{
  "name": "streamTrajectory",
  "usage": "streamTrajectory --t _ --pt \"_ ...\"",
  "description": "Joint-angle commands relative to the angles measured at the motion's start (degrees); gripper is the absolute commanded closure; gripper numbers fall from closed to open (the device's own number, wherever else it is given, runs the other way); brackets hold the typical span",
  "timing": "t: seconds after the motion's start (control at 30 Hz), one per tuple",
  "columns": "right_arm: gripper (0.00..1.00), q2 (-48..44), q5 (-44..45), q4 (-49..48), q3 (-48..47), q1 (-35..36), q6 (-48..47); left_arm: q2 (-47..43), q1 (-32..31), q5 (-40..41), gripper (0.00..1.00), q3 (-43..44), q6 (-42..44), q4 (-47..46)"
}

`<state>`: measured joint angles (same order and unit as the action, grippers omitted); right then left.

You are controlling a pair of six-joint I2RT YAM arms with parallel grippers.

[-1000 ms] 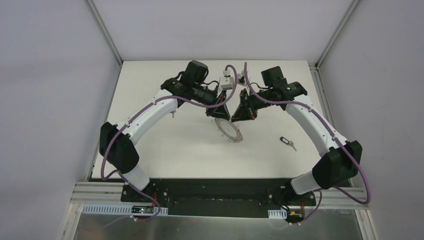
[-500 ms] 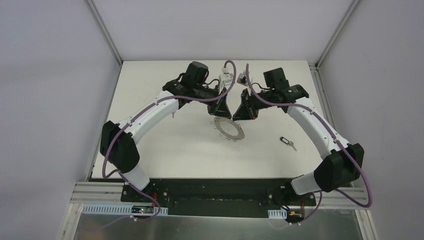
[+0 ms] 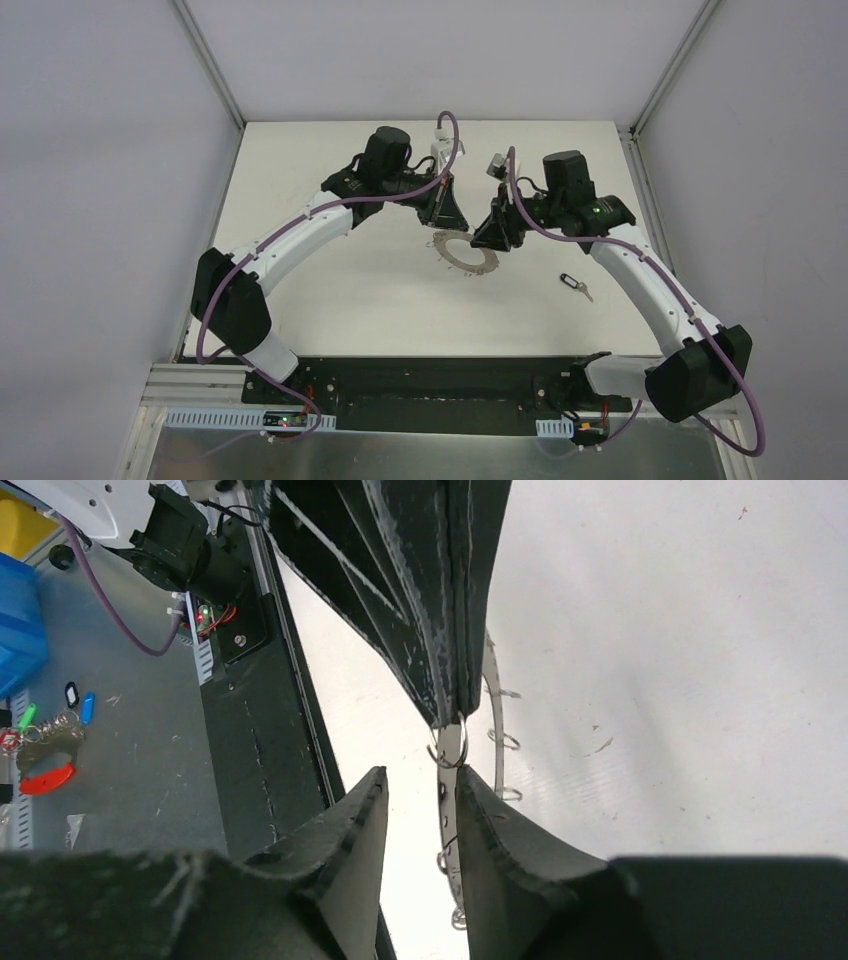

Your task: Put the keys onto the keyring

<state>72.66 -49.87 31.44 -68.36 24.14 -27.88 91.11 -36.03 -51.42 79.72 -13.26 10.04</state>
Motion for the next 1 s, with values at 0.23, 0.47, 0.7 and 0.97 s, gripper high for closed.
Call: streamTrajectory --t 0.23,0.47,0.7,0.97 --pt "0.95 -1.7 4.0 -0.5 1.3 0.5 -1.1 -3.0 0.1 7.0 1.0 1.3 -5.7 -3.6" --pt "1.0 -1.3 5.1 -3.6 1.3 1.2 2.1 -2.3 -0.1 13.8 1.0 2.2 -6.8 -0.6" --pt "1.0 2.1 8.1 -6.2 -0.1 1.6 8.1 -0.4 -0.8 23.0 1.0 4.5 -11.7 4.1" --pt "1.0 7.0 13.1 -8.2 -1.7 2.0 14.4 2.6 -1.6 28.8 1.0 8.8 -14.6 9.9"
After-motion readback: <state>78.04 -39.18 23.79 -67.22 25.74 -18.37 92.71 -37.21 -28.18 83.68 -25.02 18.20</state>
